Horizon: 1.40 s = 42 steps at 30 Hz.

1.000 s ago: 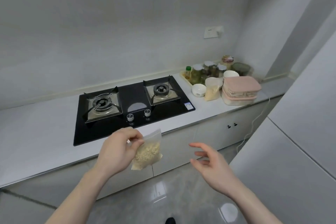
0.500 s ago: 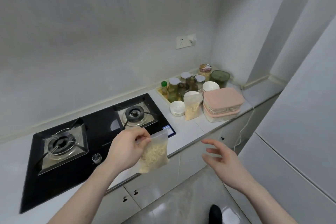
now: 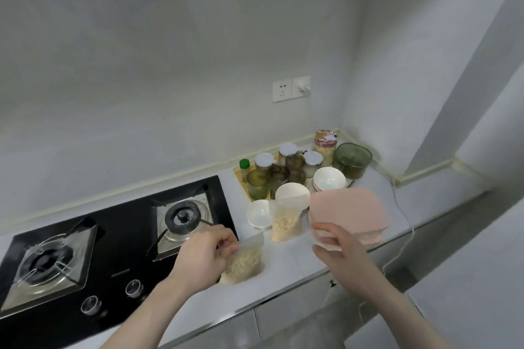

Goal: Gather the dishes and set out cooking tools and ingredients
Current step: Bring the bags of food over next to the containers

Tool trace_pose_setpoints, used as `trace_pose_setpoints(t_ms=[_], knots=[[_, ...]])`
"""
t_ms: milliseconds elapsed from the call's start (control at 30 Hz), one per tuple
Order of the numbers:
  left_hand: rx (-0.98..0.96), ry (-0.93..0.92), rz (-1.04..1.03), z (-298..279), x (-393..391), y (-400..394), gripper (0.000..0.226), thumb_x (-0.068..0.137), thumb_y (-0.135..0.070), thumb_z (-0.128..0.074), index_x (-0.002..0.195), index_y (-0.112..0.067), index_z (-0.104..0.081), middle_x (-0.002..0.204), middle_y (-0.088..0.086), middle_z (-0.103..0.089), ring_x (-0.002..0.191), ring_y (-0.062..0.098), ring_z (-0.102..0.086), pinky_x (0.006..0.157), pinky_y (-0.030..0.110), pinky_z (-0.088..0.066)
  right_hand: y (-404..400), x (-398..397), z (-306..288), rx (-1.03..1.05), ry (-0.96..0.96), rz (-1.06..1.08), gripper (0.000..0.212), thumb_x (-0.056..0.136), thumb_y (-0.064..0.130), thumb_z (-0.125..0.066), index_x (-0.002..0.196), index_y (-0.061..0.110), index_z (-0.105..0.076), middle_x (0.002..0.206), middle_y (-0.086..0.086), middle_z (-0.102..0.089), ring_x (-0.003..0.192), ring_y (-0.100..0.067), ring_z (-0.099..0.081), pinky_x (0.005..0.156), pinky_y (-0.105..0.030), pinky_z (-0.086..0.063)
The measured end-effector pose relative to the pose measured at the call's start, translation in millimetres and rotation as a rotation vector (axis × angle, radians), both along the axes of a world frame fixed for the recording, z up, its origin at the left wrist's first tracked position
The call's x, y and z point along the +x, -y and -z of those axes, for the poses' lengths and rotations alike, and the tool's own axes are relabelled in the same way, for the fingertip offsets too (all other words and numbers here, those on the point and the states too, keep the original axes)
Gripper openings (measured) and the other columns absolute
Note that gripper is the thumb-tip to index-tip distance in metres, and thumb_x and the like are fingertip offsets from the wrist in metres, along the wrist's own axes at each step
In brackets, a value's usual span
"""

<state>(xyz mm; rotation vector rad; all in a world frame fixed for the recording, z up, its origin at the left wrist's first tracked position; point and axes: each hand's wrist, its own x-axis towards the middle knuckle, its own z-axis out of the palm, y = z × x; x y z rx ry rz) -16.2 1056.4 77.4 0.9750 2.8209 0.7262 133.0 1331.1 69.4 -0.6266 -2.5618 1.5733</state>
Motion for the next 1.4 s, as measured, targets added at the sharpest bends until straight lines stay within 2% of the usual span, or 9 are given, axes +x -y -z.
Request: trace_pose_setpoints(t_ms=[100, 167, 333, 533, 600, 733, 1000, 1200, 1400], knots=[[-0.023, 0.025, -0.025, 10.7, -17.9, -32.8, 0.015, 0.09, -0.033, -0.066, 0.077, -0.033, -0.06, 0.079, -0.017, -0.06, 0.076, 0.002, -0.056, 0.068, 0.029, -0.052, -40.2, -26.8, 8.4, 0.066, 0.032, -0.036, 0.034, 0.095, 0.03, -0.065, 0.123, 0.046, -0.053, 0.132, 0.022, -0.053, 0.121, -0.005, -0.052, 0.1, -0.027, -0.045], [-0.047, 0.042, -0.033, 21.3, -26.5, -49.0, 0.016, 0.089, -0.032, -0.065, 0.075, -0.032, -0.057, 0.078, -0.016, -0.059, 0.076, 0.003, -0.056, 0.069, 0.031, -0.052, -60.4, -41.3, 13.5, 0.114, 0.067, -0.064, 0.037, 0.095, 0.03, -0.065, 0.129, 0.039, -0.054, 0.133, 0.018, -0.053, 0.123, -0.008, -0.05, 0.105, -0.032, -0.044], [-0.11, 0.055, 0.021, 32.7, -39.7, -90.7, 0.007, 0.089, -0.025, -0.059, 0.083, -0.025, -0.062, 0.085, -0.014, -0.061, 0.086, 0.008, -0.055, 0.072, 0.027, -0.047, -95.4, -69.9, 21.6, 0.215, 0.109, -0.11, 0.041, 0.094, 0.03, -0.064, 0.133, 0.033, -0.054, 0.13, 0.015, -0.052, 0.118, -0.008, -0.05, 0.099, -0.026, -0.035], [-0.184, 0.064, 0.047, 48.4, -61.8, -135.6, 0.014, 0.087, -0.02, -0.056, 0.09, -0.027, -0.067, 0.09, -0.015, -0.062, 0.092, 0.014, -0.057, 0.075, 0.028, -0.045, -123.0, -98.1, 45.8, 0.384, 0.166, -0.148, 0.042, 0.09, 0.024, -0.066, 0.132, 0.022, -0.058, 0.131, 0.003, -0.059, 0.117, -0.018, -0.055, 0.105, -0.031, -0.04], [-0.219, 0.089, 0.047, 53.8, -63.9, -149.4, 0.015, 0.087, -0.018, -0.056, 0.089, -0.028, -0.067, 0.094, -0.013, -0.065, 0.093, 0.016, -0.058, 0.074, 0.027, -0.042, -128.5, -103.7, 54.4, 0.424, 0.194, -0.162, 0.043, 0.09, 0.026, -0.065, 0.132, 0.022, -0.057, 0.131, 0.004, -0.058, 0.121, -0.019, -0.053, 0.107, -0.032, -0.038], [-0.245, 0.151, -0.007, 64.0, -68.8, -171.2, 0.021, 0.084, -0.013, -0.053, 0.088, -0.028, -0.067, 0.096, -0.008, -0.066, 0.093, 0.021, -0.06, 0.079, 0.031, -0.05, -135.0, -113.1, 66.4, 0.484, 0.276, -0.205, 0.047, 0.094, 0.028, -0.057, 0.14, 0.026, -0.05, 0.143, 0.007, -0.048, 0.138, -0.016, -0.038, 0.114, -0.03, -0.025], [-0.229, 0.137, -0.081, 83.4, -68.0, -183.2, 0.019, 0.092, -0.016, -0.054, 0.094, -0.027, -0.069, 0.1, -0.007, -0.065, 0.099, 0.021, -0.057, 0.084, 0.034, -0.051, -135.1, -105.6, 79.6, 0.482, 0.318, -0.24, 0.051, 0.095, 0.036, -0.056, 0.144, 0.03, -0.044, 0.154, 0.007, -0.037, 0.145, -0.014, -0.03, 0.119, -0.03, -0.021], [-0.283, 0.094, -0.092, 90.6, -62.8, -176.4, 0.027, 0.098, -0.029, -0.055, 0.125, -0.029, -0.06, 0.123, -0.007, -0.059, 0.116, 0.021, -0.052, 0.102, 0.036, -0.043, -134.3, -101.3, 77.7, 0.489, 0.3, -0.246, 0.05, 0.096, 0.037, -0.055, 0.144, 0.03, -0.044, 0.154, 0.008, -0.037, 0.144, -0.013, -0.031, 0.12, -0.03, -0.021], [-0.166, 0.091, -0.12, 77.9, -48.7, -166.0, 0.038, 0.096, -0.032, -0.059, 0.133, -0.033, -0.053, 0.135, -0.012, -0.052, 0.123, 0.017, -0.048, 0.107, 0.034, -0.04, -129.9, -93.6, 65.6, 0.419, 0.288, -0.248, 0.05, 0.095, 0.034, -0.058, 0.144, 0.03, -0.045, 0.155, 0.007, -0.034, 0.142, -0.017, -0.033, 0.118, -0.034, -0.027]])
